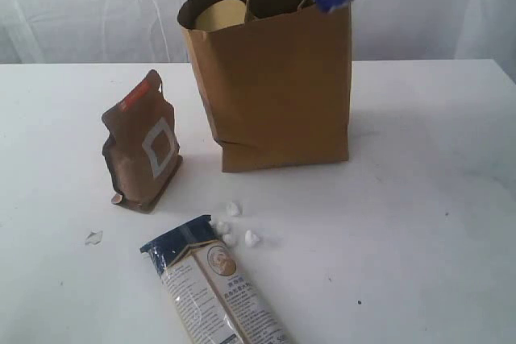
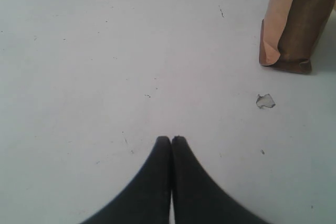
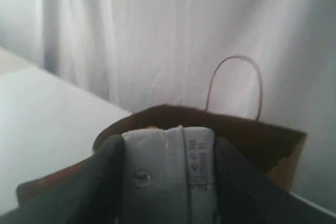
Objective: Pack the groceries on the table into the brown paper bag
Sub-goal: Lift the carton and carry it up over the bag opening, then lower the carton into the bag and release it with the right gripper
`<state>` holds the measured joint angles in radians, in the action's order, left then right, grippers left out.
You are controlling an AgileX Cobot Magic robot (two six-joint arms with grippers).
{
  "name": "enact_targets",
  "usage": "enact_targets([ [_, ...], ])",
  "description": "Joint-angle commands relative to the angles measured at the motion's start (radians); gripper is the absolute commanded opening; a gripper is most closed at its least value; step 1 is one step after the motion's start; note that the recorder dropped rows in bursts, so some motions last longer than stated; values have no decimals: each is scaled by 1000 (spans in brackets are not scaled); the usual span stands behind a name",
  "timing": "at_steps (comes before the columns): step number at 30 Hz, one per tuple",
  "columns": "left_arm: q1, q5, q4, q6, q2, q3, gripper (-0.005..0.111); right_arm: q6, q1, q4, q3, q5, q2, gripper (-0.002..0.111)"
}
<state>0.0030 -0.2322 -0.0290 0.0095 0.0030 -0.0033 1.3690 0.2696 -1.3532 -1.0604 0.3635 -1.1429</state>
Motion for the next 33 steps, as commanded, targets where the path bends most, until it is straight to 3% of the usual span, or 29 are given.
enact_targets([
  [1, -6, 0, 0, -9, -3, 3, 0, -2, -1, -42, -58, -164, 12, 0],
  [9, -6, 0, 0, -9, -3, 3, 0, 79, -1, -41, -89, -283, -17, 0],
  [18, -6, 0, 0, -9, -3, 3, 0, 308, -1, -41, -184, -203, -191, 0],
  [33, -6, 0, 0, -9, -3, 3, 0, 380, -1, -133, -305, -140, -381, 0],
])
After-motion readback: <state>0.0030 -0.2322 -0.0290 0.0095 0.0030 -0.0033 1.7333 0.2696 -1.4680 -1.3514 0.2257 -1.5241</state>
